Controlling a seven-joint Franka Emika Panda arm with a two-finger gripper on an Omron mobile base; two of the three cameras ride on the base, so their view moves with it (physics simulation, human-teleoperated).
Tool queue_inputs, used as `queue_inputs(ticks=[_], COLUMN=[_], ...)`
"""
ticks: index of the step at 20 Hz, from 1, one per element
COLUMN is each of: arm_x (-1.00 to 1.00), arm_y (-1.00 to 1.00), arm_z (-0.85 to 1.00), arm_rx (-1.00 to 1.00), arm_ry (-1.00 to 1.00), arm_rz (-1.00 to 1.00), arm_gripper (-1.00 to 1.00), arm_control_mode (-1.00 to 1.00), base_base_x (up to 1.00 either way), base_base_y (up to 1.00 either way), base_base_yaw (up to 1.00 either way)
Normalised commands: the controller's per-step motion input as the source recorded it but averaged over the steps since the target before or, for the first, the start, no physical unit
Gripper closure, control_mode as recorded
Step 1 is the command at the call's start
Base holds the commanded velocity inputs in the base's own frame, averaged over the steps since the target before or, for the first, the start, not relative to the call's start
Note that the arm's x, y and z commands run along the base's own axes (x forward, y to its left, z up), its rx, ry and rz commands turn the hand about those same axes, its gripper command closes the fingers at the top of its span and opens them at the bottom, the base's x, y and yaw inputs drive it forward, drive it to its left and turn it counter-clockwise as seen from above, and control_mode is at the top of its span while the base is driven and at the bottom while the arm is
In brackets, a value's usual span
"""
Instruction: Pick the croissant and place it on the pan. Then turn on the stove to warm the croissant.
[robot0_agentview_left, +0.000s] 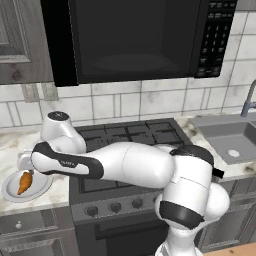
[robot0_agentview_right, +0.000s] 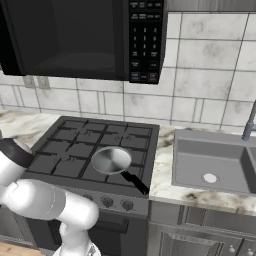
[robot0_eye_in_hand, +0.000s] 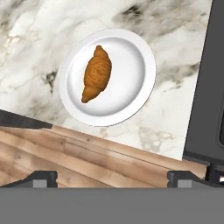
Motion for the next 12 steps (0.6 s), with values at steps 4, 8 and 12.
queue_inputs(ticks=[4,8,12], arm_x=[0.11,0.06,0.06], arm_y=[0.1,0.07,0.06], arm_z=[-0.19,-0.19,-0.17], arm_rx=[-0.02,-0.04,-0.03], arm_ry=[0.0,0.0,0.0], arm_rz=[-0.01,-0.02,-0.02], arm_gripper=[-1.0,-1.0,-1.0], arm_control_mode=[-1.0,-1.0,-1.0], base_base_x=[0.0,0.0,0.0], base_base_y=[0.0,0.0,0.0], base_base_yaw=[0.0,0.0,0.0])
